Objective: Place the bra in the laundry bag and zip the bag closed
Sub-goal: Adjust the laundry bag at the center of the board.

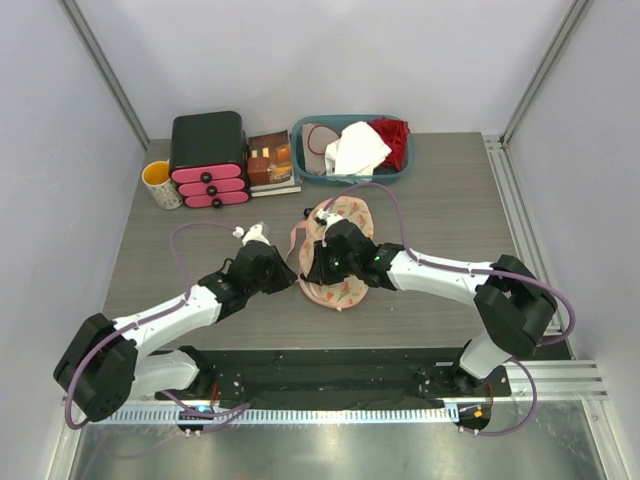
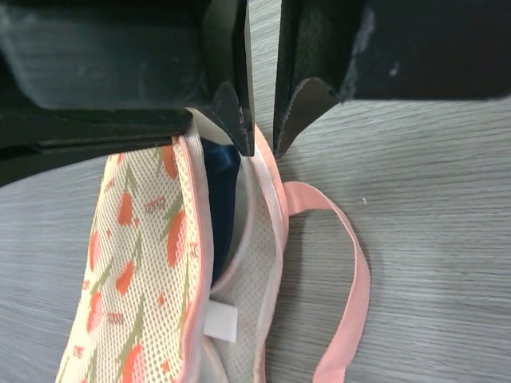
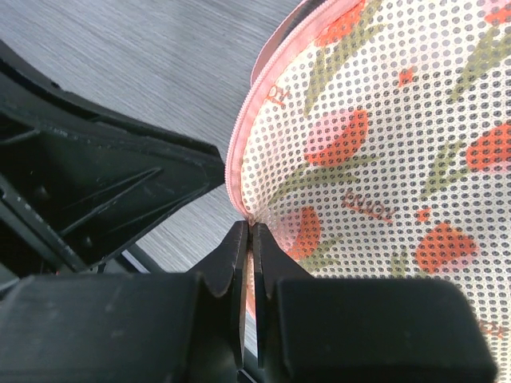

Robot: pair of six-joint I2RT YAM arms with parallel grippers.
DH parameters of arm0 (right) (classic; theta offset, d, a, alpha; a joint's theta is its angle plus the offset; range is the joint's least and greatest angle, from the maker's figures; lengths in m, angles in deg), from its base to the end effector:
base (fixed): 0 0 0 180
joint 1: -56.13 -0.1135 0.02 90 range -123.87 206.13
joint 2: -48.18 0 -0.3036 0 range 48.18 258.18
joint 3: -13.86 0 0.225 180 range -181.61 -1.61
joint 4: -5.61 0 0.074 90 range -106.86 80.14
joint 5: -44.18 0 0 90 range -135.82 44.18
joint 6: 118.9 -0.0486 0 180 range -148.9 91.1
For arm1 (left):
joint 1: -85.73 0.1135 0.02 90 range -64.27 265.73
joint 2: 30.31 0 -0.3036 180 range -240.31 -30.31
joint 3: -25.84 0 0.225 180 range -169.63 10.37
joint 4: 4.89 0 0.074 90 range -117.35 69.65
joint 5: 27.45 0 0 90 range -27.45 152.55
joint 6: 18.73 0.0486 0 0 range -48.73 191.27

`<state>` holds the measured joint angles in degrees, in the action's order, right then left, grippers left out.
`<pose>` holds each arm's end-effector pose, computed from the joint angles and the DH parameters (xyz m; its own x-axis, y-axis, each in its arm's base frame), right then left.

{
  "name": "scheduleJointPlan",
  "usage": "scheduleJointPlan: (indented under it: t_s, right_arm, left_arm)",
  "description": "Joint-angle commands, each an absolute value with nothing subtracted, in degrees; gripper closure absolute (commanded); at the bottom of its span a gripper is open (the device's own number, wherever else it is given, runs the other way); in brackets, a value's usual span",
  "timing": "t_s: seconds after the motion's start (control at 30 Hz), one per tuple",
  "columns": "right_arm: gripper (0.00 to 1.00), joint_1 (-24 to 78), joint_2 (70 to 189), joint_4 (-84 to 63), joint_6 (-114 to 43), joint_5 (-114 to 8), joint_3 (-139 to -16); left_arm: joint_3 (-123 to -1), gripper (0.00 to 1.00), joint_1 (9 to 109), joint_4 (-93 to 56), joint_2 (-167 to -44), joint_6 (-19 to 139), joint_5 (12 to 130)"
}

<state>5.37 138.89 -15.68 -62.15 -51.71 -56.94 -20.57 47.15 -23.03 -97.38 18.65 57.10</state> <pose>0.2032 0.2567 0.2599 -0.7976 -0.1144 -0.5922 -0.4567 0.7559 0.4691 0.1652 -0.1259 0.2370 -0.7447 -0.4178 -0.5204 -0.0475 0.8110 -0.5832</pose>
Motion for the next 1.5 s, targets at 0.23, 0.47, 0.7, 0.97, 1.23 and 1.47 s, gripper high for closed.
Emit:
scheduleJointPlan:
  t_s: [0.23, 0.47, 0.7, 0.97, 1.23, 1.47]
  right_arm:
    - [0.88, 5.5, 139.32, -14.25, -61.77, -54.61, -58.12]
    - [0.87, 5.5, 140.11, -13.72, -62.12, -55.66, -57.95]
    - [0.78, 5.5, 142.74, -11.88, -63.09, -56.89, -58.29]
    - [0.53, 6.73, 140.47, -14.25, -61.95, -55.93, -57.77]
    - [0.36, 7.17, 132.3, -19.34, -62.73, -52.77, -57.33]
    - [0.28, 9.63, 123.42, -29.1, -74.06, -37.65, -52.6]
  left_arm:
    - [-22.67, 0.89, 47.33, -20.62, -100.88, 18.01, 57.71]
    - [-24.78, 0.9, 47.33, -16.23, -104.75, 17.92, 59.56]
    - [-29.17, 0.92, 47.33, -15.95, -110.9, 19.06, 59.39]
    - [-27.6, 0.83, 47.33, -29.74, -102.5, 20.91, 49.47]
    - [-25.23, 0.66, 47.15, -40.48, -89.65, 21.61, 45.05]
    - [-23.9, 0.62, 36.19, -34.95, -84.37, 19.33, 44.81]
